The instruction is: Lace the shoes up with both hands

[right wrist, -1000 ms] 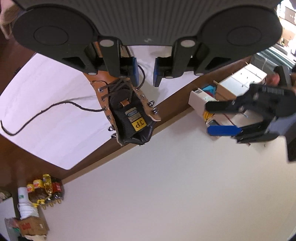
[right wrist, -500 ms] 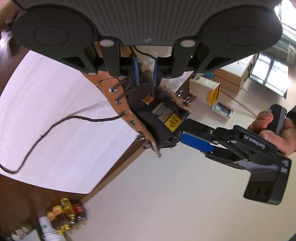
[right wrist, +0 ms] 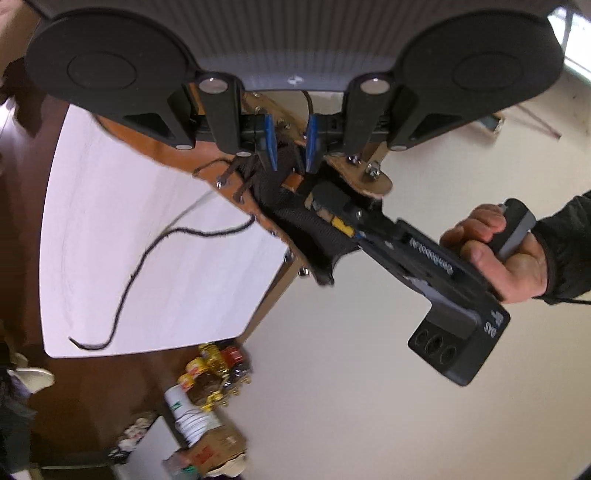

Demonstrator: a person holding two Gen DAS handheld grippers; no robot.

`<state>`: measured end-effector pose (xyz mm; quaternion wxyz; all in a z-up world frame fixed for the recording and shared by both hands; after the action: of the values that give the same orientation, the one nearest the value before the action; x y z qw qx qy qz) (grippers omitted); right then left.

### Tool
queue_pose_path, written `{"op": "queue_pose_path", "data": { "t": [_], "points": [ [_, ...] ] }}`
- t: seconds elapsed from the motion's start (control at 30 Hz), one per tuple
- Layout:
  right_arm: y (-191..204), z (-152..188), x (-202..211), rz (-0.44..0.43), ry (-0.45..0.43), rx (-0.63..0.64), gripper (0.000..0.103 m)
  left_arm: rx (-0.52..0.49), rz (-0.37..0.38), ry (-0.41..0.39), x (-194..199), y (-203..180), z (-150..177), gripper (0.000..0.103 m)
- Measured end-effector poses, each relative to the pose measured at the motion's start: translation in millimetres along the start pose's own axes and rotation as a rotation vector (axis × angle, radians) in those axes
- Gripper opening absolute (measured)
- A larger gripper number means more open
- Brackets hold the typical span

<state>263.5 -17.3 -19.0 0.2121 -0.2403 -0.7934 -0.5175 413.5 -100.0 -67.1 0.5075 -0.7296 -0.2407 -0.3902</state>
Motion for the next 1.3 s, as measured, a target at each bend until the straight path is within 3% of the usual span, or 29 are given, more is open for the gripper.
{"op": "queue_pose_path", "data": {
  "t": [0.13, 0.3, 0.5, 0.57, 0.73, 1.13, 1.3],
  "points": [
    [6, -4, -14, 0.006, -0.005, 0.018, 0.02, 0.028, 0.055, -0.03, 2, 7, 4, 0.01],
    [11, -5, -38, 0.028, 0.057, 0.066, 0.014, 0.057, 0.114, -0.065, 2, 11, 6, 0.01],
    [9, -5, -48, 0.038, 0.126, 0.058, 0.012, 0.027, 0.12, -0.071, 4, 11, 1, 0.01],
    [10, -7, -51, 0.002, 0.183, 0.04, 0.006, -0.002, 0.107, -0.071, 6, 8, -3, 0.01],
    [4, -9, -60, -0.052, 0.277, 0.0, 0.006, -0.008, 0.109, -0.069, 9, 7, -3, 0.01],
    [5, 3, -48, 0.063, 0.036, -0.017, 0.002, -0.002, 0.089, -0.051, 8, 5, 1, 0.01],
    [-3, -2, -41, 0.036, 0.051, -0.04, 0.017, -0.036, 0.064, -0.047, 7, 4, 1, 0.01]
  ]
}}
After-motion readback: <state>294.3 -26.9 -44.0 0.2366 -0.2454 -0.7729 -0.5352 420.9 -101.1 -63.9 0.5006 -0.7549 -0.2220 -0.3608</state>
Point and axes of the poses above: each gripper's, at about its wrist camera, not at the fingertips, and x roughly against the way its jaws point, y to its left, z to its underside, the point moved 9 cm from there along -x, roughly the way its jaws point, and after that the axes turned 12 degrees about -x, right-handed, at the moved point
